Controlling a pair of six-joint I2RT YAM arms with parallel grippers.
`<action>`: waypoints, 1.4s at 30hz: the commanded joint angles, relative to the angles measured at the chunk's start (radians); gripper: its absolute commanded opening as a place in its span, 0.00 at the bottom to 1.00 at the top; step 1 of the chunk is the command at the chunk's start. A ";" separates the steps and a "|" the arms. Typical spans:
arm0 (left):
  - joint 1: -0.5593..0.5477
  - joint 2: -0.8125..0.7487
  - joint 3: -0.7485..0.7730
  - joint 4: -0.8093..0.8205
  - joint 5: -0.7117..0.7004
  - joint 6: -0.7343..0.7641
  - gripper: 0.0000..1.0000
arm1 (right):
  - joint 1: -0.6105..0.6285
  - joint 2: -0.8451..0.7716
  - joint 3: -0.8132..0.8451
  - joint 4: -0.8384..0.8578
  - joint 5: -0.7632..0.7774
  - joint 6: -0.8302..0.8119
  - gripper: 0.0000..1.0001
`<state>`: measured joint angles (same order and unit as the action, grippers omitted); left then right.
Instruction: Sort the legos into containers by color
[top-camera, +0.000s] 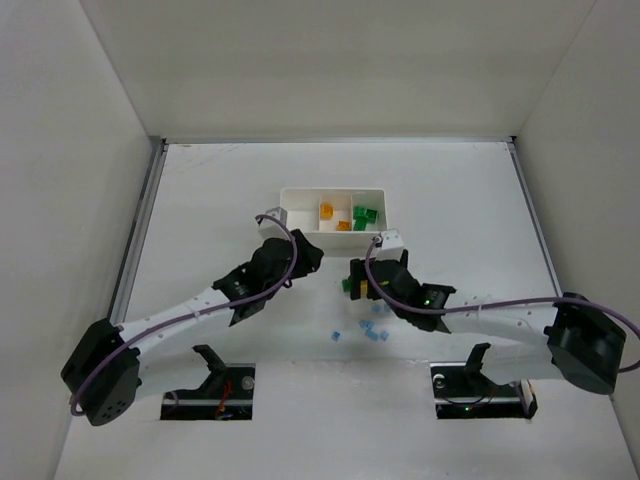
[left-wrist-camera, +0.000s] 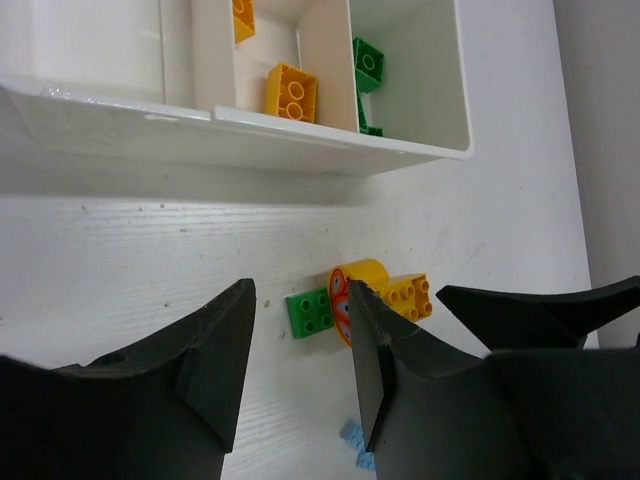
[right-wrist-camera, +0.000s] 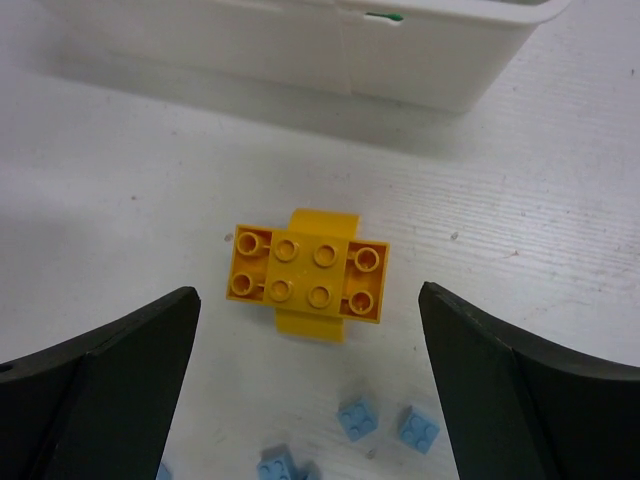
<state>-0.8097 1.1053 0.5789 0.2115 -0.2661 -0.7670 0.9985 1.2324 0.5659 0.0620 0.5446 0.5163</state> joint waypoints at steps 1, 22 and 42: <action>-0.006 -0.044 -0.027 0.002 -0.010 -0.035 0.39 | 0.016 0.025 0.060 -0.040 0.026 0.030 0.96; -0.010 -0.088 -0.100 0.019 0.015 -0.077 0.35 | 0.005 0.265 0.170 -0.117 0.008 0.068 0.72; 0.010 -0.117 -0.143 0.034 0.022 -0.094 0.35 | 0.033 0.214 0.091 -0.027 0.054 0.171 0.77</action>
<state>-0.8028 1.0103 0.4492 0.2131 -0.2409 -0.8360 1.0168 1.4338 0.6601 -0.0154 0.5972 0.6498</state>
